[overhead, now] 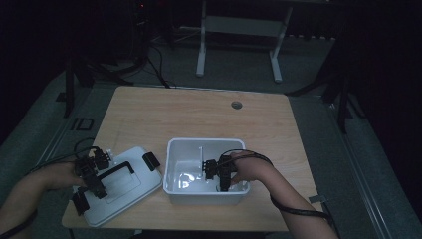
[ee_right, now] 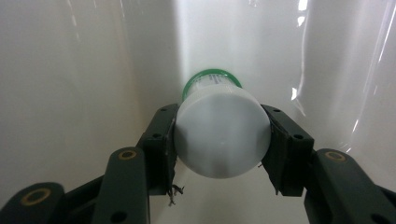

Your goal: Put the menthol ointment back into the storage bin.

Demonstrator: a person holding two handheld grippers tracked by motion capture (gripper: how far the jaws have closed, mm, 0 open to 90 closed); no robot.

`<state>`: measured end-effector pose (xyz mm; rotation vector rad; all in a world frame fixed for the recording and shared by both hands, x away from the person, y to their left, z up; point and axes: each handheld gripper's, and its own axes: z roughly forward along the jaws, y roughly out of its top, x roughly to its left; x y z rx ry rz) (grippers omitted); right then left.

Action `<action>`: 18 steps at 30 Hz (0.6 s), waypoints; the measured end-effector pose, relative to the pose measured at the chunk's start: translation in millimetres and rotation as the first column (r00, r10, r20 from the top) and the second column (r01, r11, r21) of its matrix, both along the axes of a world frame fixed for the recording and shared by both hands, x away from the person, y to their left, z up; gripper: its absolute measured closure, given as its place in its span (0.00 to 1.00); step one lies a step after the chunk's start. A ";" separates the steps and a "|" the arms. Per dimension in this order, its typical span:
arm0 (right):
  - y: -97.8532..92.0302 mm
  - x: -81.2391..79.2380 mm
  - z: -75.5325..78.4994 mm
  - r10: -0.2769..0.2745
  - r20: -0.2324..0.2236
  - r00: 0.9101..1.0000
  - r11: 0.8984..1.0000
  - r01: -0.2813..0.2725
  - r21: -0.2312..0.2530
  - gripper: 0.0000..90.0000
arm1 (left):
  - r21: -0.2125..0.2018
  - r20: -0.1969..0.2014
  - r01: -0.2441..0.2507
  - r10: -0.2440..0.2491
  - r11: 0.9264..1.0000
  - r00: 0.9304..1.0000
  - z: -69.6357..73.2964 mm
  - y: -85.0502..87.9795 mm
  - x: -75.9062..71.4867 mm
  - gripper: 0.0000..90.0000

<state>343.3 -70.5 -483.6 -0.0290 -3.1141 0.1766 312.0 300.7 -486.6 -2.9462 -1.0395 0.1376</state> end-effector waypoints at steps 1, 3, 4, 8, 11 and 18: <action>0.0 0.3 -0.7 0.006 0.000 1.000 1.000 -0.006 -0.011 0.55 | 0.000 0.000 0.000 0.000 1.000 1.000 0.0 0.0 0.0 0.06; 0.1 0.1 -0.4 0.005 0.001 1.000 1.000 -0.005 -0.006 0.55 | -0.003 0.003 0.000 0.000 1.000 1.000 0.1 -0.4 -0.2 0.06; 0.1 0.0 -0.5 -0.005 0.001 1.000 1.000 0.005 -0.010 0.54 | -0.004 0.002 0.001 -0.001 1.000 1.000 0.2 -0.7 -0.2 0.06; 0.1 -0.3 -0.1 -0.013 0.006 1.000 1.000 0.013 -0.009 0.50 | -0.002 0.005 0.006 -0.006 1.000 1.000 0.3 -1.6 -0.1 0.06; -0.6 -1.4 2.0 -0.009 0.020 1.000 1.000 0.009 -0.009 0.49 | -0.004 0.005 0.012 -0.012 1.000 1.000 0.9 -2.0 -0.1 0.06; -6.4 -1.6 19.8 -0.027 0.009 1.000 1.000 0.026 0.016 0.47 | -0.003 0.005 0.009 -0.009 1.000 1.000 1.2 -3.8 0.8 0.06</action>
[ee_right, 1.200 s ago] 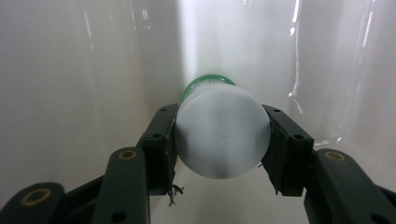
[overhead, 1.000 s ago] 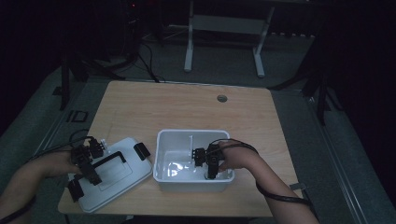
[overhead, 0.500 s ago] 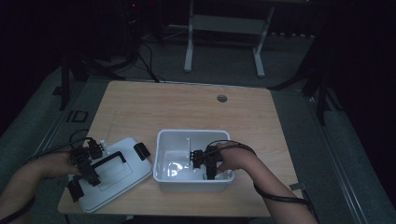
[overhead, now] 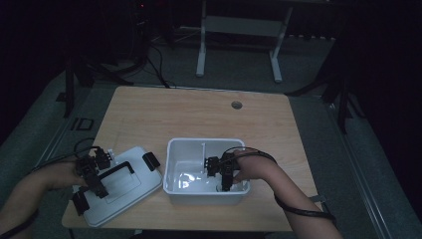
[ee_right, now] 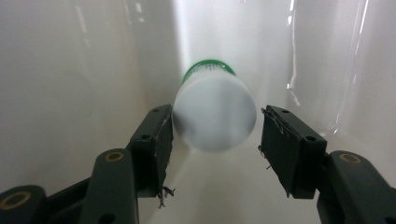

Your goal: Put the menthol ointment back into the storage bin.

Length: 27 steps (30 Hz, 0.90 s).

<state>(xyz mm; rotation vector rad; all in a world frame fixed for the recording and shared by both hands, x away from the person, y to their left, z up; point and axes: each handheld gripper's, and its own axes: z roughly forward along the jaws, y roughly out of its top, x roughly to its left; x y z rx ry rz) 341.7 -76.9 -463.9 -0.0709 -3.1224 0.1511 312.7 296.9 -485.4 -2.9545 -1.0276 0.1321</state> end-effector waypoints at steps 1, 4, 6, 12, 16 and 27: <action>-1.4 0.0 2.4 0.006 0.004 1.000 1.000 -0.006 0.005 0.47 | 0.001 0.001 0.000 0.000 1.000 1.000 -0.1 -0.1 0.0 0.06; -5.7 0.2 10.6 -0.005 -0.004 1.000 0.999 0.006 0.034 0.47 | 0.001 0.000 0.001 -0.001 1.000 1.000 -0.4 -0.3 -0.1 0.06; -8.6 -0.1 15.9 -0.015 -0.014 1.000 0.998 0.016 0.054 0.47 | 0.006 -0.001 0.003 -0.003 1.000 1.000 -0.5 -0.4 -0.3 0.06; -16.8 -1.0 31.7 -0.014 -0.007 1.000 0.996 0.015 0.090 0.47 | 0.002 0.009 0.001 -0.001 1.000 1.000 2.0 -1.3 0.0 0.06; -23.6 -1.2 48.3 -0.026 0.009 1.000 0.992 0.025 0.125 0.47 | 0.006 0.007 0.003 -0.003 1.000 1.000 2.0 -1.6 0.4 0.06; -52.1 -1.2 86.9 -0.089 0.034 0.996 0.975 0.080 0.208 0.46 | -0.005 0.009 0.005 -0.005 1.000 1.000 2.6 -0.1 -0.7 0.06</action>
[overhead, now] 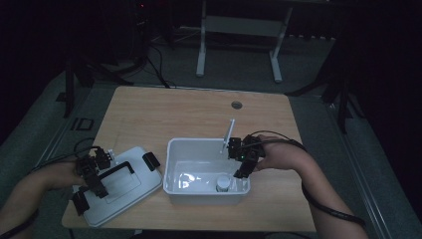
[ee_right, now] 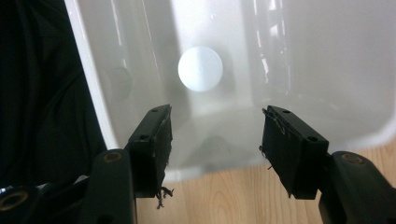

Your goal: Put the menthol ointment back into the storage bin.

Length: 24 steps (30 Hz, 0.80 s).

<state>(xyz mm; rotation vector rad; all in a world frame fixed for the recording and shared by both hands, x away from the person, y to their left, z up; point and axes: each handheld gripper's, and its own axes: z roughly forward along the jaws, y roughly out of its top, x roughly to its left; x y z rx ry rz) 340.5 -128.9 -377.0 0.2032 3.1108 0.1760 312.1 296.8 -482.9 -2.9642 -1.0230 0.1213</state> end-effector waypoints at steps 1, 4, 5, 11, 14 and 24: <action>-3.3 0.4 1.9 -0.003 0.006 1.000 1.000 0.003 0.004 0.46 | -0.005 -0.002 -0.003 0.003 1.000 1.000 0.6 0.1 -0.1 0.06; -14.6 0.6 5.0 -0.008 0.017 1.000 1.000 0.008 0.000 0.45 | 0.003 0.001 0.003 -0.003 1.000 1.000 2.0 -0.1 -0.4 0.07; -18.0 0.7 5.6 -0.017 0.014 1.000 1.000 0.017 0.001 0.45 | 0.002 0.002 0.002 -0.002 1.000 1.000 2.3 0.0 -0.2 0.07; -36.9 4.1 2.5 -0.046 0.030 0.998 0.999 0.046 0.006 0.39 | -0.031 0.047 0.003 -0.002 1.000 0.999 7.0 -0.8 0.8 0.07; -45.5 6.2 -2.6 -0.068 0.022 0.997 0.998 0.068 0.005 0.32 | -0.036 0.050 0.006 -0.004 0.999 0.999 7.7 -1.4 0.8 0.07; -71.4 9.6 -28.4 -0.096 0.000 0.995 0.995 0.096 0.010 0.19 | -0.057 0.066 0.000 0.004 0.998 0.998 10.4 0.6 -1.4 0.07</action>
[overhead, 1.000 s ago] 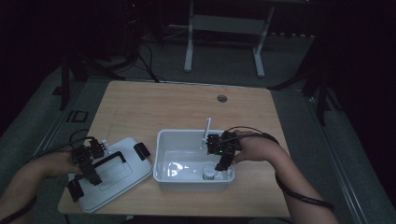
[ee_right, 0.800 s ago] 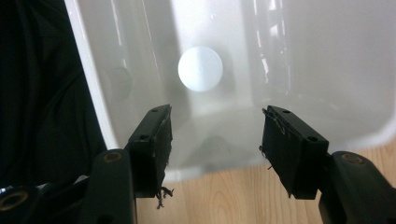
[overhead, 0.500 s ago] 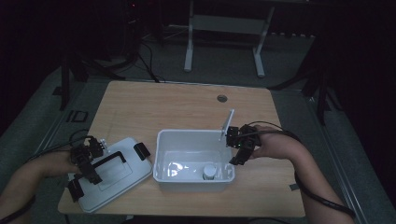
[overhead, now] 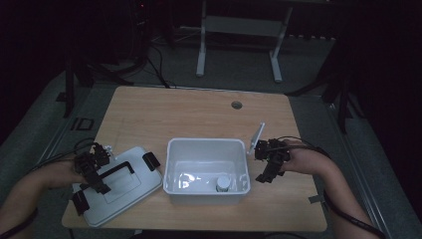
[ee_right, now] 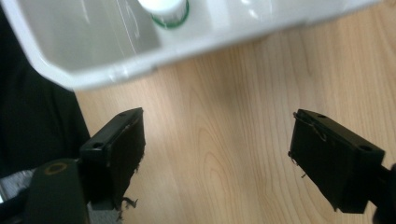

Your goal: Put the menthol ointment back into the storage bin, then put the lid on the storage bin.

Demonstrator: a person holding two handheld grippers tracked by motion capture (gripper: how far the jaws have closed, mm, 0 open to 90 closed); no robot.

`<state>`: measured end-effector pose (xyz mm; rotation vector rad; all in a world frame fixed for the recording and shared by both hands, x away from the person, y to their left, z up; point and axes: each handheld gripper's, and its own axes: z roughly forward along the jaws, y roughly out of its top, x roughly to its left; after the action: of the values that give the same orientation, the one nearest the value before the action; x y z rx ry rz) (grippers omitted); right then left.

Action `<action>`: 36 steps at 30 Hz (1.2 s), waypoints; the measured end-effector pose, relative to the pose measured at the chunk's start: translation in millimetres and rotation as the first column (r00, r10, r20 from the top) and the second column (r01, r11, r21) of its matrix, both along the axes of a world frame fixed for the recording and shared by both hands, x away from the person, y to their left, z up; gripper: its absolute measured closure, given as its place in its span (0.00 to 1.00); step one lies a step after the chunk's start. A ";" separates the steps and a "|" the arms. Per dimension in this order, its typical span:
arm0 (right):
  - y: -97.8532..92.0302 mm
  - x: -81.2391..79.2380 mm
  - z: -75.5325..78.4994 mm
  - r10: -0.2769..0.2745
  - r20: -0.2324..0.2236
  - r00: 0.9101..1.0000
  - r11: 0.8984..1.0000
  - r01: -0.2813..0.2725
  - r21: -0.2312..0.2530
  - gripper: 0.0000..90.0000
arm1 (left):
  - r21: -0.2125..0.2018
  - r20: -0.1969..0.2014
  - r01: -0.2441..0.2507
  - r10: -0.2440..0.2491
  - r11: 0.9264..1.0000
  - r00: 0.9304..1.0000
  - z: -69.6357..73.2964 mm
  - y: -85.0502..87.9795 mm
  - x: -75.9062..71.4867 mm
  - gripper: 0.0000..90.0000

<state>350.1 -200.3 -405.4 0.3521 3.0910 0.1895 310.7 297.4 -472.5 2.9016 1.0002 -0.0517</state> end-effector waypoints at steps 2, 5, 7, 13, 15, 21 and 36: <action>-4.9 1.3 -6.3 -0.014 0.003 1.000 1.000 0.014 -0.008 0.19 | -0.005 0.017 0.002 -0.002 1.000 1.000 1.0 0.1 -0.5 0.07; -11.9 1.5 -15.7 -0.015 0.005 1.000 1.000 0.015 -0.027 0.19 | -0.012 0.030 0.010 -0.009 1.000 1.000 1.8 0.3 -0.8 0.07; -17.8 2.2 -21.8 -0.034 -0.011 0.999 0.999 0.034 -0.032 0.19 | -0.007 0.026 0.006 -0.006 1.000 1.000 0.7 0.6 0.1 0.07; -30.7 4.7 -34.3 -0.073 -0.010 0.997 0.997 0.073 -0.035 0.19 | -0.006 0.018 -0.028 0.029 1.000 0.999 0.5 1.1 3.9 0.07; -32.6 4.4 -37.2 -0.079 -0.015 0.997 0.996 0.079 -0.036 0.19 | -0.003 0.010 -0.012 0.012 1.000 1.000 1.3 0.9 5.5 0.14; -34.3 3.1 -43.5 -0.080 -0.020 0.997 0.996 0.079 -0.052 0.20 | 0.037 -0.038 0.016 -0.014 0.999 0.999 -0.4 -1.9 11.8 0.46; -35.8 -2.7 -45.3 -0.078 -0.009 0.997 0.995 0.078 -0.061 0.20 | 0.053 -0.114 -0.002 0.008 0.999 0.993 -5.7 -8.8 21.5 0.85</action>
<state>347.4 -236.1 -450.7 0.4723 3.0786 0.0921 332.1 288.6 -478.2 2.9740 1.0412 -0.1966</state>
